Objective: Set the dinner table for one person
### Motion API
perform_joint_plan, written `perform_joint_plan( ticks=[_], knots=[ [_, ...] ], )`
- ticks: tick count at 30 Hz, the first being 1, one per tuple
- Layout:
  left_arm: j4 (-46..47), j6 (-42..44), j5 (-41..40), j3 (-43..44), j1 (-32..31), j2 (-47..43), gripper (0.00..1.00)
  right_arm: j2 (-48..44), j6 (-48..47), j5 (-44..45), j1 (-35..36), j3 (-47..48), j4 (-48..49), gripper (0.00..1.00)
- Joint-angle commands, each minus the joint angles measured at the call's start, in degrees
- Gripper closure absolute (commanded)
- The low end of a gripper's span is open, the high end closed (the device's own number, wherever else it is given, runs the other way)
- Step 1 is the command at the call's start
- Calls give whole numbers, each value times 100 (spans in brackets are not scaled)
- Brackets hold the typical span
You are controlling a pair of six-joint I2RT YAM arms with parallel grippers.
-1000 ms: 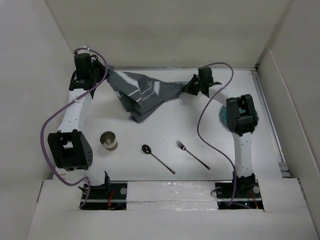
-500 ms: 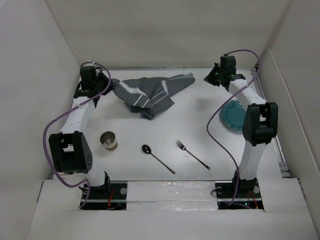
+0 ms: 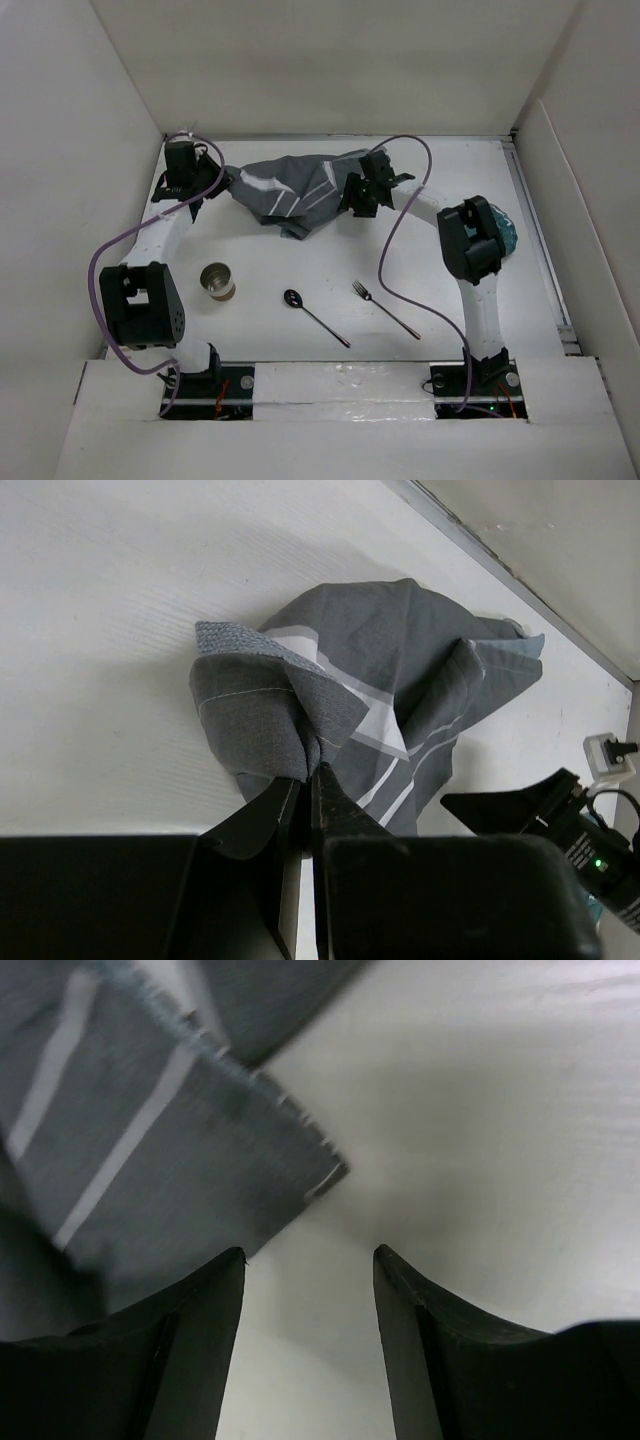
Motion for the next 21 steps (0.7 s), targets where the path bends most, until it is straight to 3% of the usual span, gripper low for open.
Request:
perform_joint_plan(
  ticks=[1,5,9,17,21],
  knots=[
    [315,-3,37,-130,9,-356,100,294,-36,793,32,842,-635,41],
    [351,-38,19,-174,9,-400,100,550,61,1092,155,1124,-804,45],
    [359,-73,-33,-227,9,-436,100,857,52,1662,322,1659,-1486,55],
    [507,-82,-113,-253,9,-471,100,1138,-18,1875,436,1950,-1779,53],
    [526,-82,-121,-279,9,-453,100,1297,70,1918,436,2108,-1964,67]
  ],
)
